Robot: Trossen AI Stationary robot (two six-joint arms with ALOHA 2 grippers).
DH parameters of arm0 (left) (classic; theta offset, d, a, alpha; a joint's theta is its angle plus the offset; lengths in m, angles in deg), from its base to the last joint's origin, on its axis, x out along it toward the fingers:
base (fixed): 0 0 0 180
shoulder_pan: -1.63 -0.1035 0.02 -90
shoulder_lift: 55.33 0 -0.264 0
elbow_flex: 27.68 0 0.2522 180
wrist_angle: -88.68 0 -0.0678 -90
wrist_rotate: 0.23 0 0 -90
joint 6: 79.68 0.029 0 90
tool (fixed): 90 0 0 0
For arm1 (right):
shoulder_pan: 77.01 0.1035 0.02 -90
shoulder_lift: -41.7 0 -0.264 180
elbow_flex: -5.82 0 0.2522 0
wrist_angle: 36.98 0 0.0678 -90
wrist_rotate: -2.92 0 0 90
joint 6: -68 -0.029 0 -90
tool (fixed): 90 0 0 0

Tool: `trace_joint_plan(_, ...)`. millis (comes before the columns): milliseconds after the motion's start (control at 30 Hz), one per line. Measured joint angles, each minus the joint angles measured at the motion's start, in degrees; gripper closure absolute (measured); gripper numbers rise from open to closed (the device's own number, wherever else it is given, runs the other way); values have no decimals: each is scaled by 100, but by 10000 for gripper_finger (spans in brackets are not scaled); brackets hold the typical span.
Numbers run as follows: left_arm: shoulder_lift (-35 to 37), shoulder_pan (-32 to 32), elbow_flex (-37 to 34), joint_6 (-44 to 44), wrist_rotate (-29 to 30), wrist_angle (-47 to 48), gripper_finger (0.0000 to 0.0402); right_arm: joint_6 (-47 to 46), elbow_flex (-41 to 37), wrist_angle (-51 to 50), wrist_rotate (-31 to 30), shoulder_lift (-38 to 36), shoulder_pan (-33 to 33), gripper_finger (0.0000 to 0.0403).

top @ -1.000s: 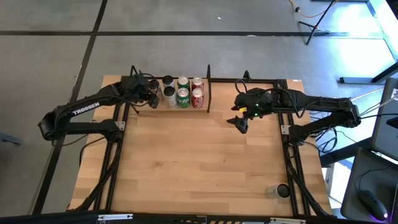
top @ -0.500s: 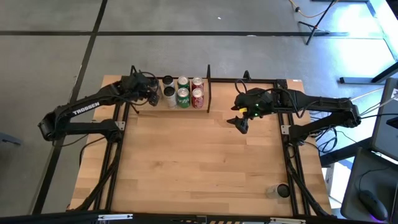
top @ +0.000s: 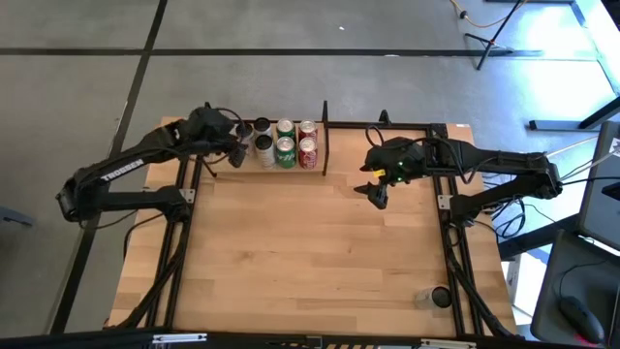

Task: Place canned beverage on shelf
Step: Put the white-pink soda can on the shelf aligned with the other white-pink soda can

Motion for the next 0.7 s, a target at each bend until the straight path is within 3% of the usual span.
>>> trace_joint_plan(167, 152, 723, 671, -136, -23, -13, 191, 95, 0, 55, -311, -2, 1, 93)
trace_joint_plan(300, 150, 1492, 1028, -374, 8, -143, 191, -15, 0, -44, 513, -111, 312, 93)
trace_joint_plan(400, 122, 2104, 1066, -625, 39, -456, 191, -262, 0, -244, 809, -176, 865, 93)
trace_joint_plan(533, -35, 2903, 1066, -970, 231, -827, 191, -677, 1, -640, 707, -218, 1728, 93)
trace_joint_plan(700, -439, 3760, 1066, -1312, 589, -1223, 191, -2078, 4, -1325, 898, -227, 2642, 93)
